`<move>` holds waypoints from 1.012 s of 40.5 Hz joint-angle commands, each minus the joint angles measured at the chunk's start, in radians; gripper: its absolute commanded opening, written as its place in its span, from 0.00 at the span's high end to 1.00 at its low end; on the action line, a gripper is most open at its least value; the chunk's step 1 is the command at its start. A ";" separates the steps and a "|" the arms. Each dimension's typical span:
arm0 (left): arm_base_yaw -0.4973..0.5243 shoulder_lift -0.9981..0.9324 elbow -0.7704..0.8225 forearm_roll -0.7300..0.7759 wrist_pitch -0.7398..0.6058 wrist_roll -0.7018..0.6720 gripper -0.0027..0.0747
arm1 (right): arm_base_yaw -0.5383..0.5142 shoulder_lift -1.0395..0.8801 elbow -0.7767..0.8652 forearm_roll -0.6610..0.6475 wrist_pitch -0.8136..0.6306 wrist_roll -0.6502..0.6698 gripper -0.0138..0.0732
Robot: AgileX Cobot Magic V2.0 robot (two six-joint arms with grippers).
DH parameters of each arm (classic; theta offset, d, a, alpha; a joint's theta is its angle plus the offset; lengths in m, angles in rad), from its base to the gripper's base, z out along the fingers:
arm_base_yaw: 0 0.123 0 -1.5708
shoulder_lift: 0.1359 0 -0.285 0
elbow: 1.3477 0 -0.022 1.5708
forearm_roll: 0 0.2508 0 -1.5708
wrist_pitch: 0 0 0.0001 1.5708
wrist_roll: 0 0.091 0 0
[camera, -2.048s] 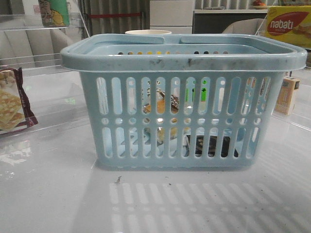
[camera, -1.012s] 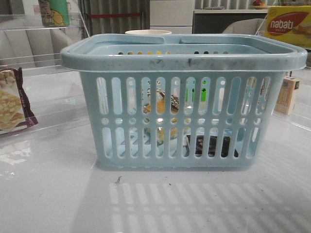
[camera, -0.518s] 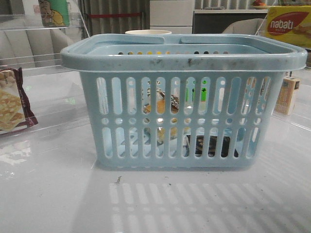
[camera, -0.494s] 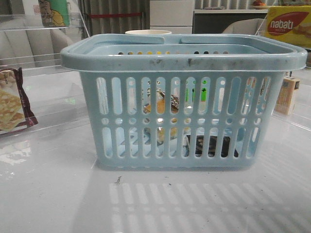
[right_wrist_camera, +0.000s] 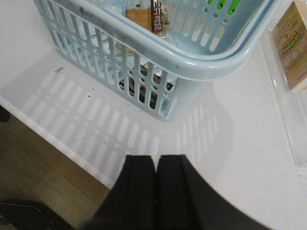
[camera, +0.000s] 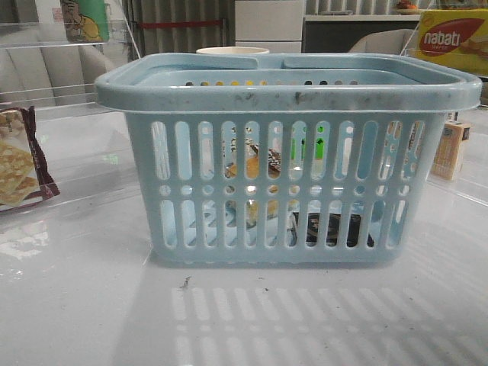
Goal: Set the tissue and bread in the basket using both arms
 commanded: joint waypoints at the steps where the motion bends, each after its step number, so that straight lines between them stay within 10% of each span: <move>1: 0.001 0.000 -0.027 -0.005 -0.067 -0.002 0.85 | 0.000 0.004 -0.027 -0.009 -0.061 -0.004 0.76; 21: 0.092 -0.054 -0.007 -0.009 -0.085 -0.002 0.85 | 0.000 0.004 -0.027 -0.009 -0.060 -0.004 0.76; 32: 0.415 -0.334 0.296 -0.004 -0.620 -0.002 0.85 | 0.000 0.004 -0.027 -0.009 -0.060 -0.004 0.76; 41: 0.587 -0.523 0.533 -0.080 -0.728 -0.011 0.85 | 0.000 0.004 -0.027 -0.009 -0.060 -0.004 0.76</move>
